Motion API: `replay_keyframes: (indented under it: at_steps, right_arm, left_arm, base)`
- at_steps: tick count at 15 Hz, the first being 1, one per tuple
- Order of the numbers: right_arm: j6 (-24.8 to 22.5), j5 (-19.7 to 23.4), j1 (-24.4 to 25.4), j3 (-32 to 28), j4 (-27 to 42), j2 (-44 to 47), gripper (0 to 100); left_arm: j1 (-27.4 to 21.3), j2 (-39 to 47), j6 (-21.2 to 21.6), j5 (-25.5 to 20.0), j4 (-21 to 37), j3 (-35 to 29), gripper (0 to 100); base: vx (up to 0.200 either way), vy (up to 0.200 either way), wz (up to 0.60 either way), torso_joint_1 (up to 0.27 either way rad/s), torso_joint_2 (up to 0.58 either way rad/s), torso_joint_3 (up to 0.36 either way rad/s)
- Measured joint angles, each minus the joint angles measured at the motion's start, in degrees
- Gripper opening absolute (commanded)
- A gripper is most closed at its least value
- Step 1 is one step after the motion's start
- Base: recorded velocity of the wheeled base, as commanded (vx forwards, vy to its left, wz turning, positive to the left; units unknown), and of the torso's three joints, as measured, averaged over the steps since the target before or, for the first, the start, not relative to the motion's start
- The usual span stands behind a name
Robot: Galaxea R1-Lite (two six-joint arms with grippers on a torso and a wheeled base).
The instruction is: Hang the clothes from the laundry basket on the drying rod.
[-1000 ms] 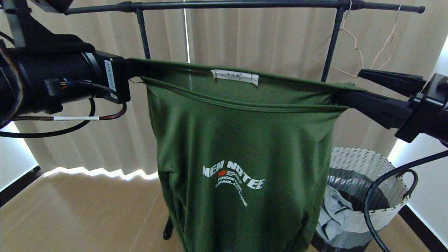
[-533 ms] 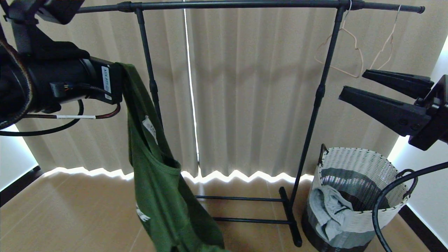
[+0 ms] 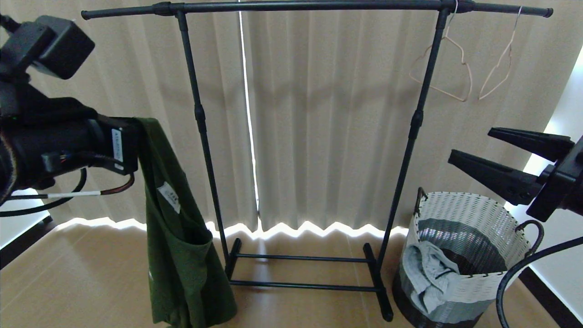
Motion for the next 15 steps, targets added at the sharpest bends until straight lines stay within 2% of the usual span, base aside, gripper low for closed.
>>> replay_keyframes:
  at_steps: [3,6,7,9,11,15]
  right_arm:
    - [-0.52,-0.63,-5.35,3.25,3.18,-2.45,100]
    - [-0.62,-0.77,-10.74,5.27,3.34,-4.35,100]
    - [-0.63,-0.77,-12.48,5.53,3.35,-4.72,100]
    - [-2.71,-0.77,-15.71,5.95,2.79,-5.27,100]
    - [-4.27,-0.77,-17.07,6.23,2.69,-5.73,100]
    - [-4.49,-0.74,-18.16,8.07,2.67,-6.51,100]
  left_arm:
    - [1.49,-6.86,-0.06,-0.17,0.16,7.79,0]
    - [2.21,-12.68,-0.06,-0.35,-0.34,16.86,0]
    - [2.29,-14.31,-0.3,-1.02,-1.78,20.11,0]
    - [3.52,-17.04,-2.66,-4.17,-8.5,25.86,0]
    - [5.6,-18.22,-3.29,-6.9,-11.72,28.44,0]
    - [8.19,-19.65,-6.16,-13.02,-14.29,30.15,0]
  base:
    - [0.0,0.0,0.0,0.0,0.0,0.0]
    - [0.0,0.0,0.0,0.0,0.0,0.0]
    - [0.0,0.0,0.0,0.0,0.0,0.0]
    - [0.0,0.0,0.0,0.0,0.0,0.0]
    - [0.0,0.0,0.0,0.0,0.0,0.0]
    - [0.0,0.0,0.0,0.0,0.0,0.0]
